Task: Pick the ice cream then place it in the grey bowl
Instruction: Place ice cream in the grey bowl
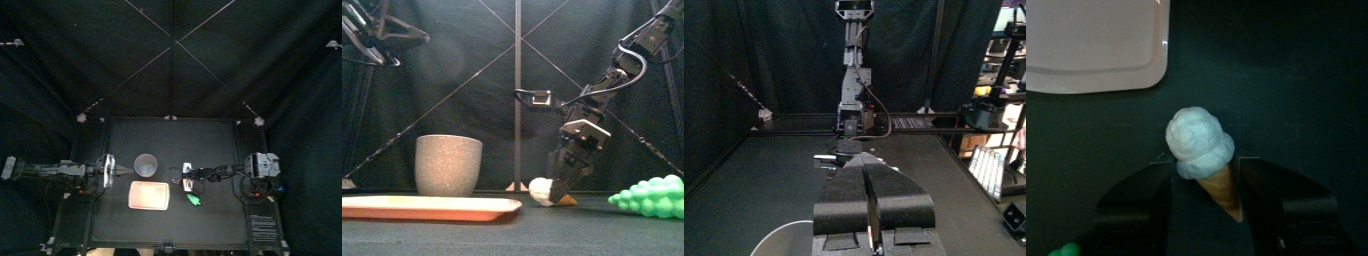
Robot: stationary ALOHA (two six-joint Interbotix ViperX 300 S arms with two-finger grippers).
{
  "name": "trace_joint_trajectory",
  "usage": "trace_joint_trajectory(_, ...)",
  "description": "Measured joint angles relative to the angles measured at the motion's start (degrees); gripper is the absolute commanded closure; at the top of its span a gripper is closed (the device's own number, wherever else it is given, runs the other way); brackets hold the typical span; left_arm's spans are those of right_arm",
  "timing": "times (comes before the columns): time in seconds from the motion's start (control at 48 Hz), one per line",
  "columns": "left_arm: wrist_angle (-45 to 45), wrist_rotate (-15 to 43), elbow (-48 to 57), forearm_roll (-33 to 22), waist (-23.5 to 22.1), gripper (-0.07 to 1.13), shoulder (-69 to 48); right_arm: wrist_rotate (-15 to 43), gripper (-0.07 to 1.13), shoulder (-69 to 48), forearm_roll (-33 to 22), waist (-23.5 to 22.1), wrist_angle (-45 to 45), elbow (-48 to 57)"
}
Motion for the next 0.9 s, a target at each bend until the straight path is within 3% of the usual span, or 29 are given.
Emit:
trace_joint_trajectory(0.167, 0.0, 0.0, 0.0, -0.1, -0.1, 1.09, 0.0, -0.2, 0.67, 0.0, 0.0, -0.2, 0.2, -1.2)
trace_joint_trajectory(0.542, 0.0, 0.0, 0.1, 0.0, -0.1, 1.09, -0.7, -0.7, 0.67, -3.2, -3.3, -3.5, 4.6, -16.3)
trace_joint_trajectory(0.75, 0.1, 0.0, 0.5, 0.0, 0.0, 1.09, -1.3, -1.2, 0.6, 2.7, -3.9, -4.5, 6.2, -27.2)
trace_joint_trajectory(0.896, 0.2, 0.0, 0.5, -0.1, 0.0, 1.09, -1.5, -1.0, 0.41, 6.6, -4.0, -4.5, 7.6, -32.4)
